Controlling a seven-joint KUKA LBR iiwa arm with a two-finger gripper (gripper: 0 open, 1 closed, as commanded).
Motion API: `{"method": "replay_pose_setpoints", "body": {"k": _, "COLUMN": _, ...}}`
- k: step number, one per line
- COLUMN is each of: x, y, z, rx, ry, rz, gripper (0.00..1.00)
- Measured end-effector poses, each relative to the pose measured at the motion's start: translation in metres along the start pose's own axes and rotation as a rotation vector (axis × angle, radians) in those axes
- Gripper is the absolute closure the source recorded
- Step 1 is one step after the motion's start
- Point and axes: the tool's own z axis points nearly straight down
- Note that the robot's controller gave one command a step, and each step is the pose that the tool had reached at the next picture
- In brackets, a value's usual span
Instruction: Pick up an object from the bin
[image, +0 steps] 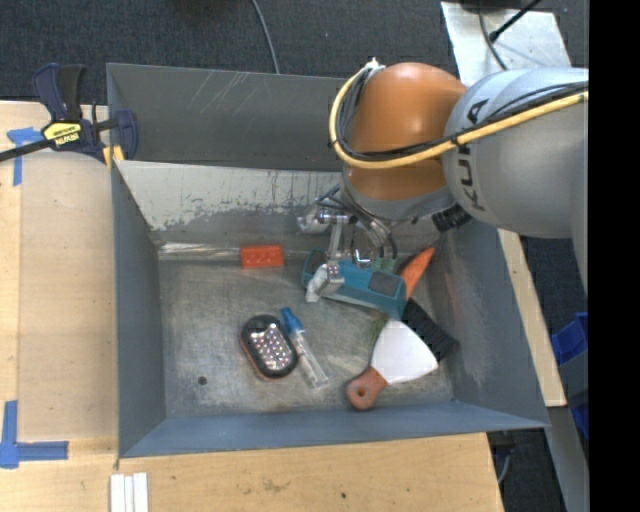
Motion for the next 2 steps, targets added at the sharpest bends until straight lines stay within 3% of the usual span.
{"method": "replay_pose_setpoints", "body": {"k": 1, "x": -0.002, "y": 0.000, "z": -0.005, "rx": -0.001, "ry": -0.008, "rz": 0.001, "gripper": 0.00}}
{"method": "replay_pose_setpoints", "body": {"k": 2, "x": -0.018, "y": 0.020, "z": 0.098, "rx": 0.000, "ry": -0.015, "rz": -0.231, "gripper": 1.00}}
